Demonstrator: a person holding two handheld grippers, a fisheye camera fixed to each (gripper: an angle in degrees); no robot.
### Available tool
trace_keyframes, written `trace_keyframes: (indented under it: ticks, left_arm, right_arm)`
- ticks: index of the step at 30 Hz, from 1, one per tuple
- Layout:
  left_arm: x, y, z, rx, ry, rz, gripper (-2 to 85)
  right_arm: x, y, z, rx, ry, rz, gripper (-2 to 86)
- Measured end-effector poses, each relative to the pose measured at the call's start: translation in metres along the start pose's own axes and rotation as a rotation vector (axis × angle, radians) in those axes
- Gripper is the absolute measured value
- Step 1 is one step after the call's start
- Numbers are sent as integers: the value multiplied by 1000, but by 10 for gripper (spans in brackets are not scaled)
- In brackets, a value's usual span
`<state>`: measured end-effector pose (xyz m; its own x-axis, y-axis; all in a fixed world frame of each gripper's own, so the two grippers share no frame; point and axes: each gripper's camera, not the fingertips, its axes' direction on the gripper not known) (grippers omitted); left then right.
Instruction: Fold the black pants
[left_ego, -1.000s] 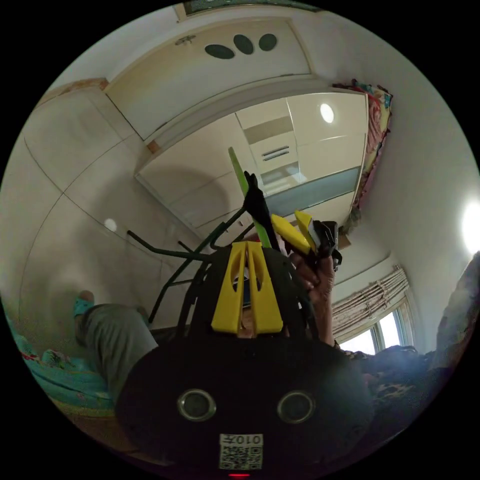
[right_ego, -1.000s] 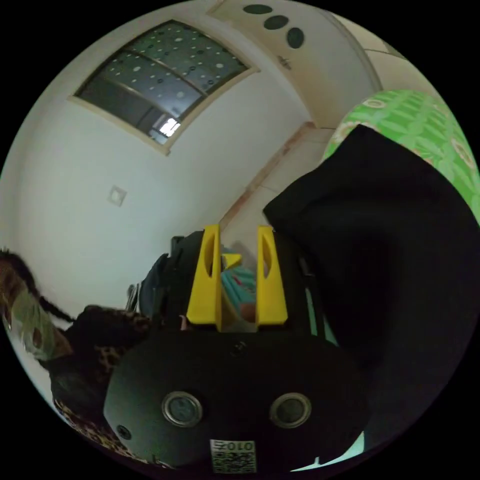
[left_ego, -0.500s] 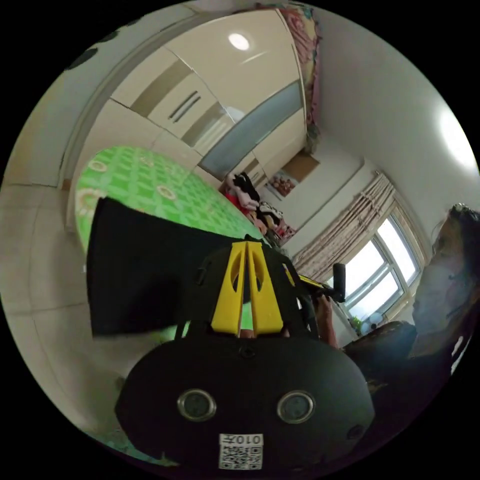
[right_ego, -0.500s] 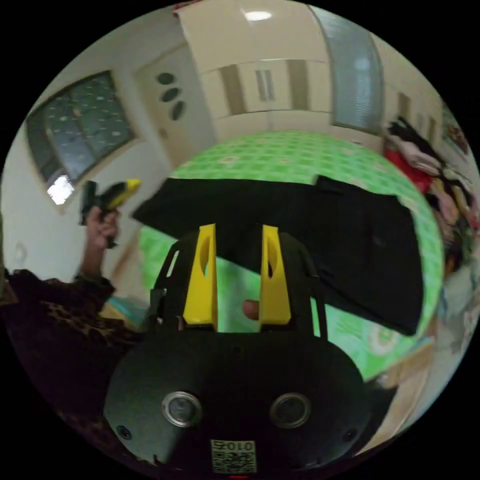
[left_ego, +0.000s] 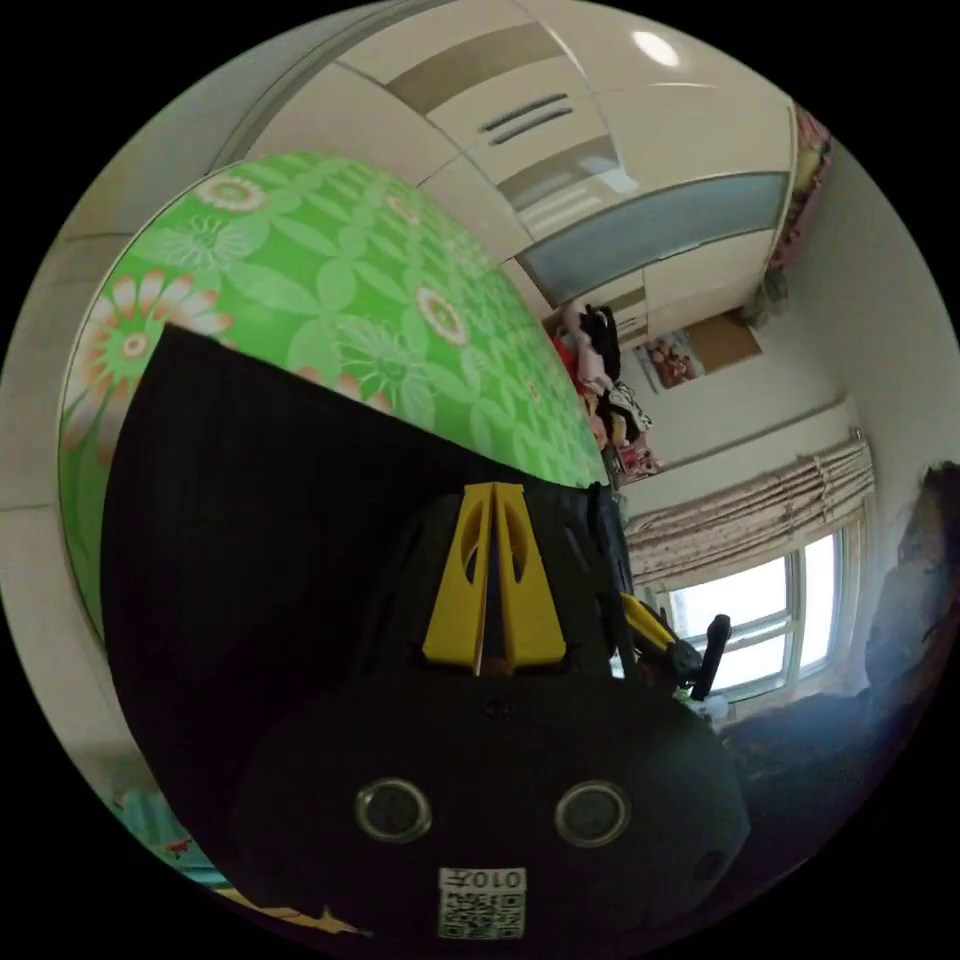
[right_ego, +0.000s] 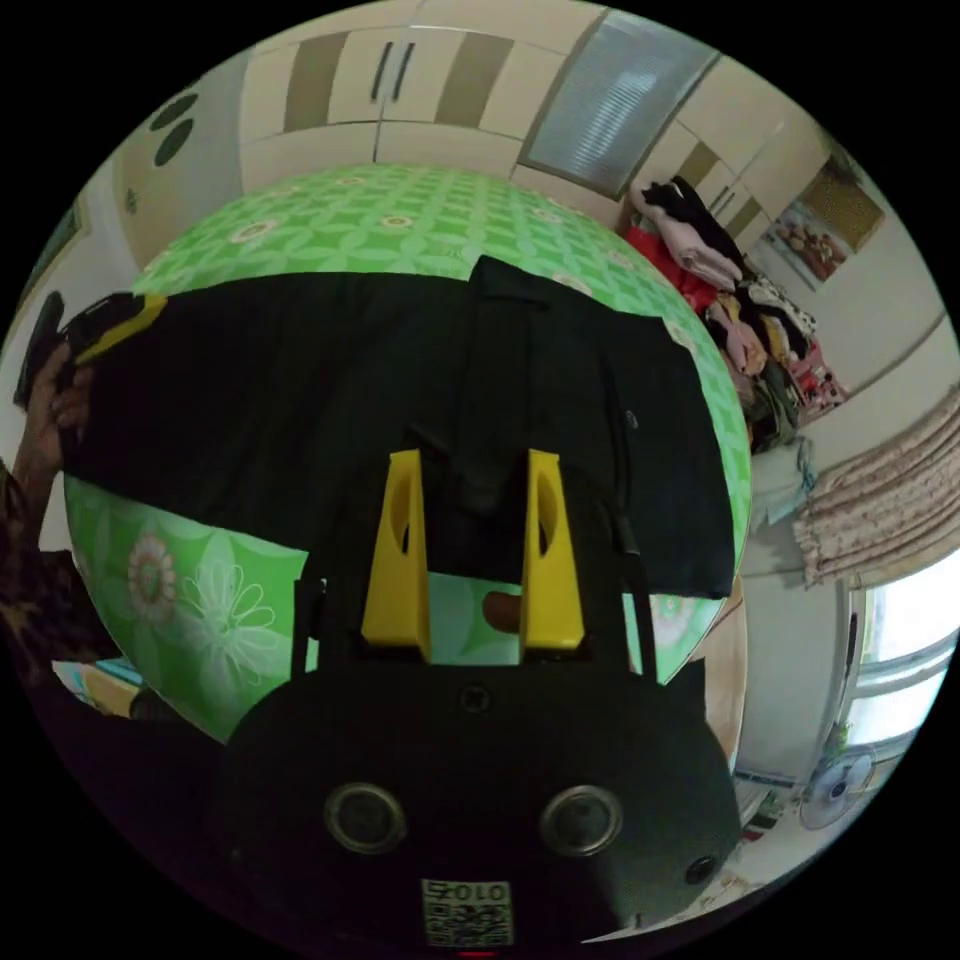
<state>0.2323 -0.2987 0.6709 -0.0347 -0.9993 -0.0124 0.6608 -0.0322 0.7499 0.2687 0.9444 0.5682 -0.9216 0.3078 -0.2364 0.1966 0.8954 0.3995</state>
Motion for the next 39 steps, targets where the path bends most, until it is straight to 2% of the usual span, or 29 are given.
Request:
trace_keyframes:
  ticks: [5,11,14,19,23,26,28,31,36,39]
  left_arm:
    - [-17,-12,24,11,-34,-78,-1]
    - [-18,-42,52,-33,-131,22,-3]
    - [-32,-74,65,-100,-89,80,-3]
    - [-66,-115,64,-7,-119,13,-3]
    - [-102,-160,55,10,-181,-34,-4]
    - [-114,-176,60,15,-188,-28,-4]
    - [-118,-180,65,5,-182,-21,-4]
    - [-127,-193,71,-14,-169,-8,-4]
    - [-141,-220,79,-56,-165,27,-4]
    - [-148,-234,78,-61,-201,44,-4]
  right_arm:
    - [38,-11,4,-62,-51,44,104]
    - [106,-21,4,-93,-201,78,54]
    - [147,-28,6,-98,-297,103,43]
    - [248,-32,-21,74,-501,254,28]
    - [357,-6,-49,242,-530,444,25]
    - [448,45,-45,305,-433,687,25]
    - [511,92,-22,274,-297,897,25]
    - [575,138,27,189,-333,1065,27]
    - [604,165,98,-12,-324,1092,28]
    - [624,188,109,42,-399,1150,28]
